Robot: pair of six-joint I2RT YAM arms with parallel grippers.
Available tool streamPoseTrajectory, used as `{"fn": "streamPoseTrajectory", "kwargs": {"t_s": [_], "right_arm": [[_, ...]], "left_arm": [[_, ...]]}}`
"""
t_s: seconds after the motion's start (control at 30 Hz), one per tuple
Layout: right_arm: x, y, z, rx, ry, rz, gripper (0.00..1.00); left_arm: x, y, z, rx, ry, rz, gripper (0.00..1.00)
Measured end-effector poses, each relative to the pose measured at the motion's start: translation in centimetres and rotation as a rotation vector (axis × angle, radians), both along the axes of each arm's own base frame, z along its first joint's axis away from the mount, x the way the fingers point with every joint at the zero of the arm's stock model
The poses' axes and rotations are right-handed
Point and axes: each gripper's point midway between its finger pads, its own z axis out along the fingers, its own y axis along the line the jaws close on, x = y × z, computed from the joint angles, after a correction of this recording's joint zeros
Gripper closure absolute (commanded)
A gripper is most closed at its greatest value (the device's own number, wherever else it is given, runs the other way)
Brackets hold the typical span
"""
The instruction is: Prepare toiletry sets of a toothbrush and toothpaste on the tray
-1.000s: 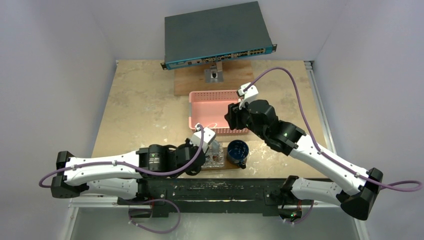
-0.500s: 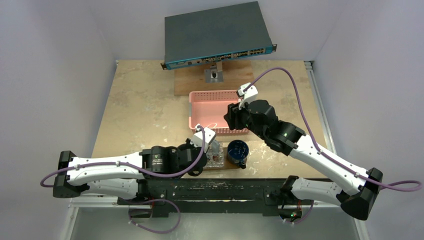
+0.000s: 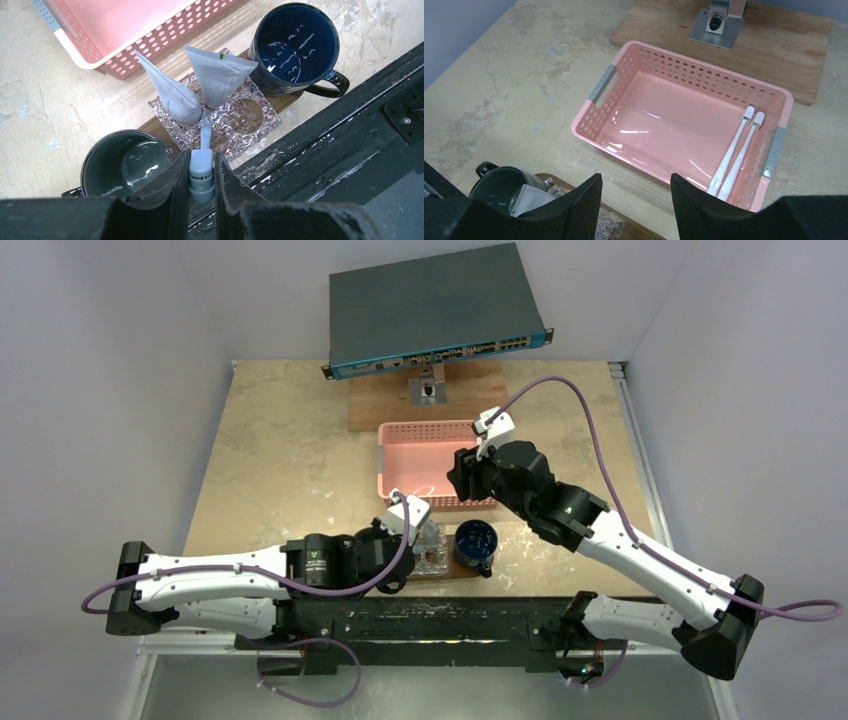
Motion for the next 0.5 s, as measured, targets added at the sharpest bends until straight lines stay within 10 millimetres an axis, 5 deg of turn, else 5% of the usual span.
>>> {"fn": "streamPoseTrajectory", "kwargs": {"t_s": [0.3, 0.5], "right_arm": [[0.00, 0.07, -0.13, -0.002, 0.003, 0.002, 0.43], [0.03, 0.09, -0.20, -0.004, 0.004, 0.002, 0.42]], "left_arm": [[-0.14, 0.01, -0.12, 0.000, 0.000, 0.001, 0.72], [-0.30, 0.14, -0.13, 0.005, 0.001, -0.004, 0.68]]}}
